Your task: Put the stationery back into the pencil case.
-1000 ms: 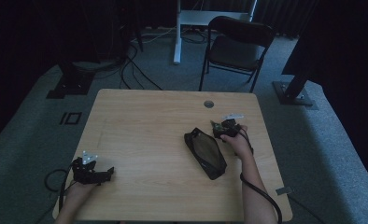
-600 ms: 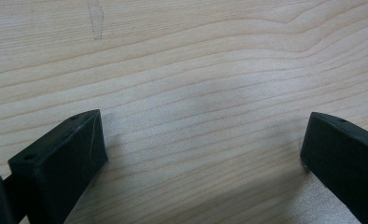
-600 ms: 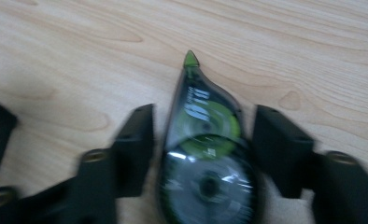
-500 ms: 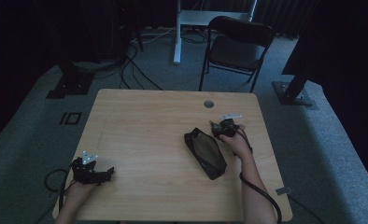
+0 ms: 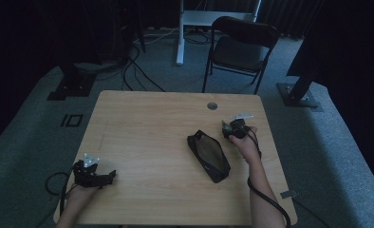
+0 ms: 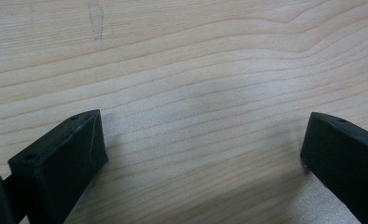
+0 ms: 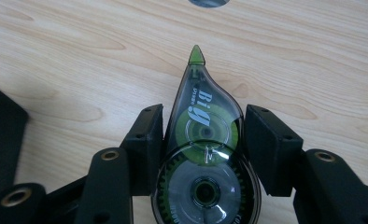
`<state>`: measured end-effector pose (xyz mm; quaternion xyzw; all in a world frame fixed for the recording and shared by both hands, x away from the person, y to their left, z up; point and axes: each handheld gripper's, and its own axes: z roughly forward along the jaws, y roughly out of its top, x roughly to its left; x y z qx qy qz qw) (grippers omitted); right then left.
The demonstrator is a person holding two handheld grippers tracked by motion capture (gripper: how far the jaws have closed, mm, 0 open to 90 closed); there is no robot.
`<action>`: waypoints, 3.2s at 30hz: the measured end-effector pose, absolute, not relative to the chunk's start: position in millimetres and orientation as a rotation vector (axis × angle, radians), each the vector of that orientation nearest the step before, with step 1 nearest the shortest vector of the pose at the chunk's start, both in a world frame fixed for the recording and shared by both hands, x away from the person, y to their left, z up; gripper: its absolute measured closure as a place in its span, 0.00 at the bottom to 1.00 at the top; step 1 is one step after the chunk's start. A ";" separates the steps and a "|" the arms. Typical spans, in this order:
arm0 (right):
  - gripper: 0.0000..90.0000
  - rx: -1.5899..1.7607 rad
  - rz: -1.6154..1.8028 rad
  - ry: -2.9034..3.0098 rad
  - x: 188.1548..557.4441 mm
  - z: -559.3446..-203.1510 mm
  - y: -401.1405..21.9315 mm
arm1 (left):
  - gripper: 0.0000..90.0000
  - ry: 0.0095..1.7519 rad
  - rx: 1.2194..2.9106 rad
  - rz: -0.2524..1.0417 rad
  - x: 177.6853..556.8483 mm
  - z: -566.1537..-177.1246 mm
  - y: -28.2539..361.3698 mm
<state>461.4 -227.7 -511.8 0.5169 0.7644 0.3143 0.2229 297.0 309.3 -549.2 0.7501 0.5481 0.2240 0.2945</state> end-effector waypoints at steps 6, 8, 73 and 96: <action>0.54 1.426 0.895 2.090 446.5 -492.7 -227.0 | 0.00 1.459 1.997 0.596 297.0 -549.2 309.3; 0.54 1.431 0.908 2.083 441.2 -486.0 -226.0 | 0.00 1.459 1.997 0.597 297.0 -549.1 309.3; 0.54 1.292 0.761 2.428 381.3 -471.1 -134.6 | 0.00 1.459 1.996 0.596 297.0 -549.2 309.3; 0.54 1.330 0.614 2.510 396.1 -479.2 -126.9 | 0.00 1.459 1.997 0.597 297.0 -549.1 309.3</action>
